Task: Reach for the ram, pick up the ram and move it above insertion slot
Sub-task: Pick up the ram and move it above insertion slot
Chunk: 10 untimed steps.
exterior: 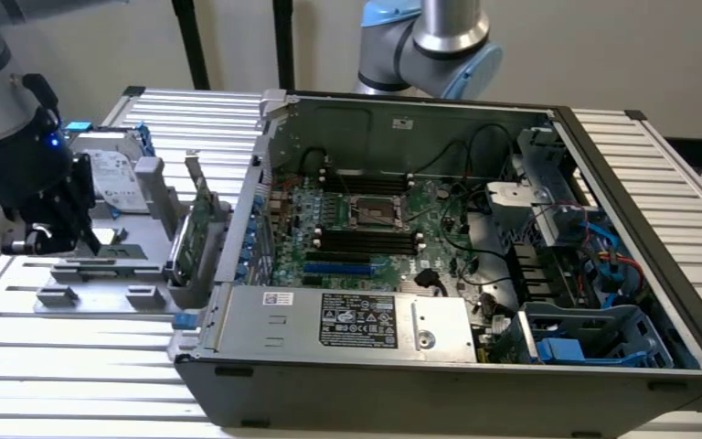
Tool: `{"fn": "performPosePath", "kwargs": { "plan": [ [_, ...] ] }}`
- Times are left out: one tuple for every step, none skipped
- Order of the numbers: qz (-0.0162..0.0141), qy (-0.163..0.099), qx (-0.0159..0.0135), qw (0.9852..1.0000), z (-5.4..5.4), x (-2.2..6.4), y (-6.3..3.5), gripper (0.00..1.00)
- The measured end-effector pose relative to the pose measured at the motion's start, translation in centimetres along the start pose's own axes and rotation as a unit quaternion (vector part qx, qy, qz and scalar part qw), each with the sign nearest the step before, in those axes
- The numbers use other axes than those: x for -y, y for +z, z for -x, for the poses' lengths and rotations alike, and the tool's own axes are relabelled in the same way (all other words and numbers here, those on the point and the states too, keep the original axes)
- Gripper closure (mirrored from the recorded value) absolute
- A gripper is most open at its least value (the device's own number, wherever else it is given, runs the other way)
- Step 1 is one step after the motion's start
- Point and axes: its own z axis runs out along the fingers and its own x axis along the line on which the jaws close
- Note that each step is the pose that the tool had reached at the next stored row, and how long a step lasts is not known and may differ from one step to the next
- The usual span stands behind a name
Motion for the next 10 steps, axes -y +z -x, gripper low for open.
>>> {"fn": "performPosePath", "kwargs": {
  "plan": [
    [0.0,0.0,0.0001,1.0,0.0,0.32,-0.47,0.86],
    [0.0,0.0,0.0002,1.0,0.0,0.63,-0.92,0.86],
    [0.0001,0.0,0.0005,1.0,0.0,0.97,-1.38,0.86],
    [0.0001,-0.001,0.0011,1.0,0.1,1.31,-1.83,0.86],
    [0.0002,-0.001,0.0016,1.0,0.1,1.65,-2.3,0.86],
    [0.0002,-0.001,0.0021,1.0,0.1,2.0,-2.75,0.86],
    [0.0002,-0.001,0.0027,1.0,0.1,2.36,-3.2,0.86],
    [0.0003,-0.001,0.0031,1.0,0.1,2.72,-3.65,0.86],
    [0.0005,-0.001,0.0035,1.0,0.1,3.13,-4.15,0.86],
    [0.0006,-0.002,0.0039,1.0,0.1,3.52,-4.61,0.86]
  ]
}}
